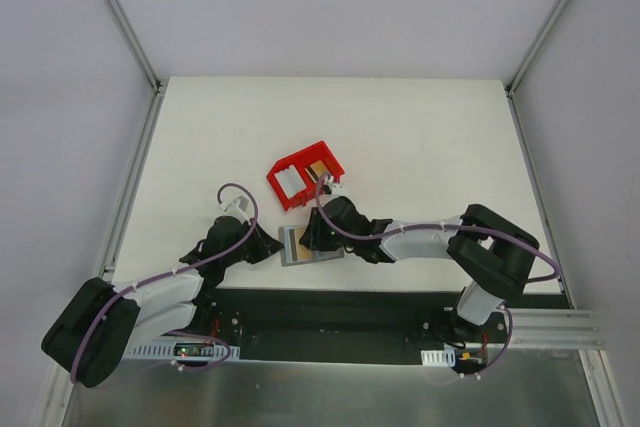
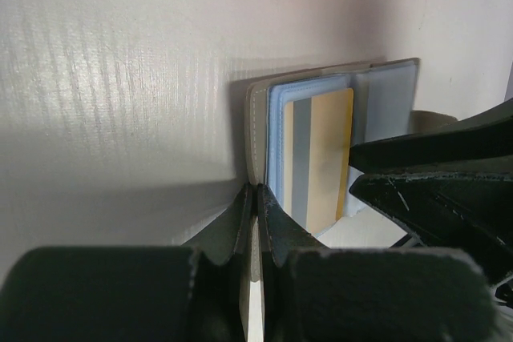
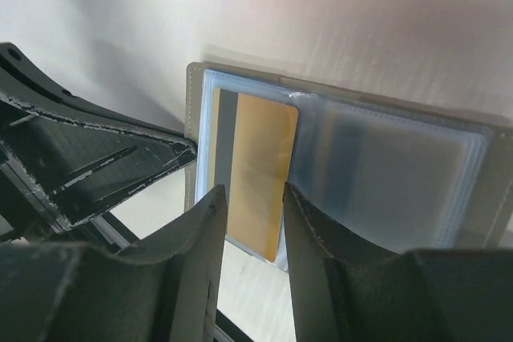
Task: Put the credit cards into the card holder
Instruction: Insert the credit card into the card holder.
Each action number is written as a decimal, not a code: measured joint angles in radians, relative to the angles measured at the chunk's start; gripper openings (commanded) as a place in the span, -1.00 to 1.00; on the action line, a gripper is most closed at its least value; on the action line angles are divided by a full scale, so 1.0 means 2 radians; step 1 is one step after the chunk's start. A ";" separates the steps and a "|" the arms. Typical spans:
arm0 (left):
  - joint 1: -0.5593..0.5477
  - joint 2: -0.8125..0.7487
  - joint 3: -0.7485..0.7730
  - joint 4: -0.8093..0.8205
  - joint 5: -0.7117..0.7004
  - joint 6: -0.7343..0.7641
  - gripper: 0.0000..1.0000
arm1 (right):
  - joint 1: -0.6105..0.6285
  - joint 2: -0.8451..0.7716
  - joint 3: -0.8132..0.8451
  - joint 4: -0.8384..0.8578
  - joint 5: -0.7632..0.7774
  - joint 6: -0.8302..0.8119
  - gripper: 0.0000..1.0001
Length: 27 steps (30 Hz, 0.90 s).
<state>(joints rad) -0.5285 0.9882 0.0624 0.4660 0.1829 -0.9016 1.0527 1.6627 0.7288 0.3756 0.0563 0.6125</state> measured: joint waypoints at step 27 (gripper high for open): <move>0.000 0.003 0.000 0.003 0.000 0.000 -1.00 | 0.009 -0.101 -0.012 -0.152 0.087 -0.059 -0.04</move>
<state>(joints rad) -0.5285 0.9943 0.0624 0.4728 0.1829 -0.9009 1.0698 1.4616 0.7055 0.0723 0.2306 0.4938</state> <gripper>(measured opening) 0.006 0.477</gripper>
